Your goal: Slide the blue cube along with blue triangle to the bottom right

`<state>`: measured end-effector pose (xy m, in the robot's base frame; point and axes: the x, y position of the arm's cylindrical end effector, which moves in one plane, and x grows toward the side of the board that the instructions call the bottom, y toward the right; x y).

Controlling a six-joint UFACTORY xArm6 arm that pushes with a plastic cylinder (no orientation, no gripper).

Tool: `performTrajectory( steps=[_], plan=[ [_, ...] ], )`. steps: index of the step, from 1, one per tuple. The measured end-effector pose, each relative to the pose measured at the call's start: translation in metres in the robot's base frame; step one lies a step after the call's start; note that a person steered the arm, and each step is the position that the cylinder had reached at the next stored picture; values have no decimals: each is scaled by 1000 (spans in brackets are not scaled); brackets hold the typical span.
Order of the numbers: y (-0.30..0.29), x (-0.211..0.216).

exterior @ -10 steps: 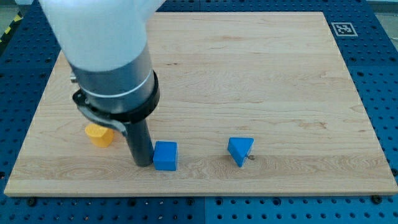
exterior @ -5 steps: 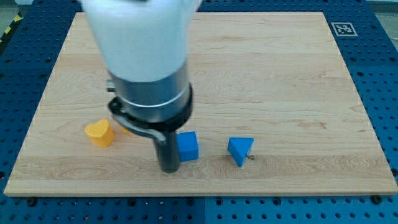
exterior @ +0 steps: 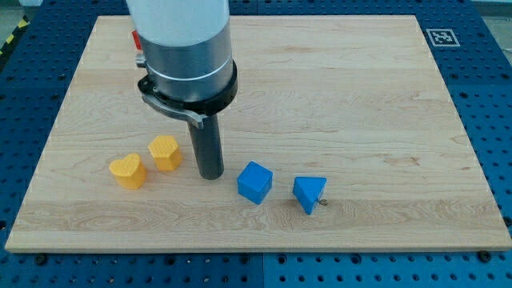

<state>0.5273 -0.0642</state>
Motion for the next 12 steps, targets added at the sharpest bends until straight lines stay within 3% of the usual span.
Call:
performTrajectory(
  steps=[1,4,6,8,11,12],
  plan=[
    [0,5],
    [74,10],
    [54,10],
    [62,47],
    [163,45],
    [151,45]
  ],
)
